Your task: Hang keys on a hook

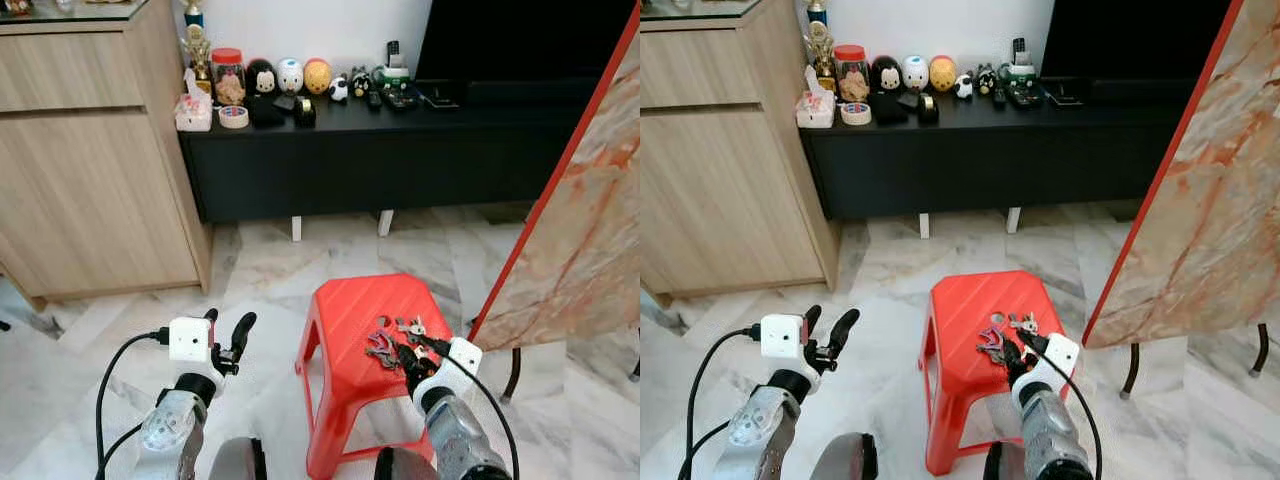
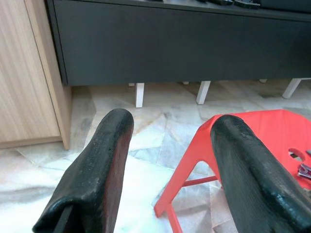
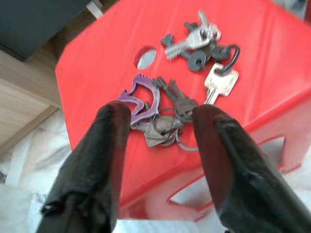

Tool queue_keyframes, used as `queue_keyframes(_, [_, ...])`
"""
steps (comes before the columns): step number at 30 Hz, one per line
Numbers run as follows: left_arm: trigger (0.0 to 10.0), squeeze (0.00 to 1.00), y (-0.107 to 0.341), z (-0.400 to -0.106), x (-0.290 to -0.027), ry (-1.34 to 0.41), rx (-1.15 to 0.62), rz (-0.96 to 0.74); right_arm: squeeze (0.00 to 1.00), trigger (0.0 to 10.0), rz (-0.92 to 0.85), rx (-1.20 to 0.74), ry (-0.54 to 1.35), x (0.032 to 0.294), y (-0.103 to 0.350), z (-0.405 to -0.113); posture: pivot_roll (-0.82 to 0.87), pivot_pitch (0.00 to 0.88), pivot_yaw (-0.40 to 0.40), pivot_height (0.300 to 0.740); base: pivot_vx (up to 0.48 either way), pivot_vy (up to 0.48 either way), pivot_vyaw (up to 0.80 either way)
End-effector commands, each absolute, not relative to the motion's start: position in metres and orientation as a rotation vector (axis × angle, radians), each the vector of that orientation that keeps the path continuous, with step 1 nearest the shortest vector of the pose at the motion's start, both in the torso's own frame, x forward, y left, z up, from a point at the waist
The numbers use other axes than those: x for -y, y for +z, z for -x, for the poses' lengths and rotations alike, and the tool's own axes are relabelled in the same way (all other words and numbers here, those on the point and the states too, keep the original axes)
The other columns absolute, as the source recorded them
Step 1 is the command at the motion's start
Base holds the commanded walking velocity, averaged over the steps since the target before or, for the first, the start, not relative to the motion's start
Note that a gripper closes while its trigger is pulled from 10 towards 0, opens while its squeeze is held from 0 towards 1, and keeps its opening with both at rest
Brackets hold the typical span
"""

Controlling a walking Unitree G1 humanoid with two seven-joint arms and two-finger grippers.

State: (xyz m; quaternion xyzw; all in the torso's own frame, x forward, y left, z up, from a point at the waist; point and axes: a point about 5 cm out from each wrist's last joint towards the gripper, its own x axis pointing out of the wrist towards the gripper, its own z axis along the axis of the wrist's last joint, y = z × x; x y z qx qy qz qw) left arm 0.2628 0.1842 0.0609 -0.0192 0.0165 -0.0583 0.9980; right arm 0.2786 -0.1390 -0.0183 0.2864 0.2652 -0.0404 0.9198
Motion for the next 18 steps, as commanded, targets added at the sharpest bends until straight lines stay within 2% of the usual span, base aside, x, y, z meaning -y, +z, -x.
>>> queue_keyframes(1, [10.0,0.00,0.063,-0.261,-0.183,-0.134,-0.035,0.015,1.00,10.0,-0.609,-0.567,-0.119,0.144,-0.021,-0.278,0.10,0.020,-0.058,0.602,0.000,0.000,0.00])
queue_keyframes(8, [10.0,0.00,0.064,-0.262,-0.182,-0.139,-0.035,0.006,1.00,10.0,-0.661,-0.589,-0.214,0.154,-0.024,-0.277,0.11,0.038,-0.054,0.602,0.000,0.000,0.00])
queue_keyframes(9, [10.0,0.00,0.065,-0.263,-0.182,-0.141,-0.033,0.005,0.33,10.0,-0.663,-0.588,-0.215,0.154,-0.024,-0.278,0.11,0.042,-0.055,0.602,0.000,0.000,0.00])
queue_keyframes(10, [10.0,0.00,0.065,-0.263,-0.182,-0.142,-0.031,0.003,0.33,10.0,-0.663,-0.587,-0.214,0.154,-0.024,-0.278,0.11,0.044,-0.055,0.602,0.000,0.000,0.00])
queue_keyframes(11, [10.0,0.00,0.066,-0.265,-0.181,-0.141,-0.029,0.003,0.00,10.0,-0.676,-0.577,-0.217,0.153,-0.023,-0.279,0.11,0.049,-0.057,0.602,0.000,0.000,0.00])
queue_keyframes(18, [10.0,0.00,0.068,-0.260,-0.177,-0.153,-0.020,0.003,0.00,10.0,-0.701,-0.559,-0.219,0.149,-0.025,-0.276,0.11,0.085,-0.058,0.602,0.000,0.000,0.00])
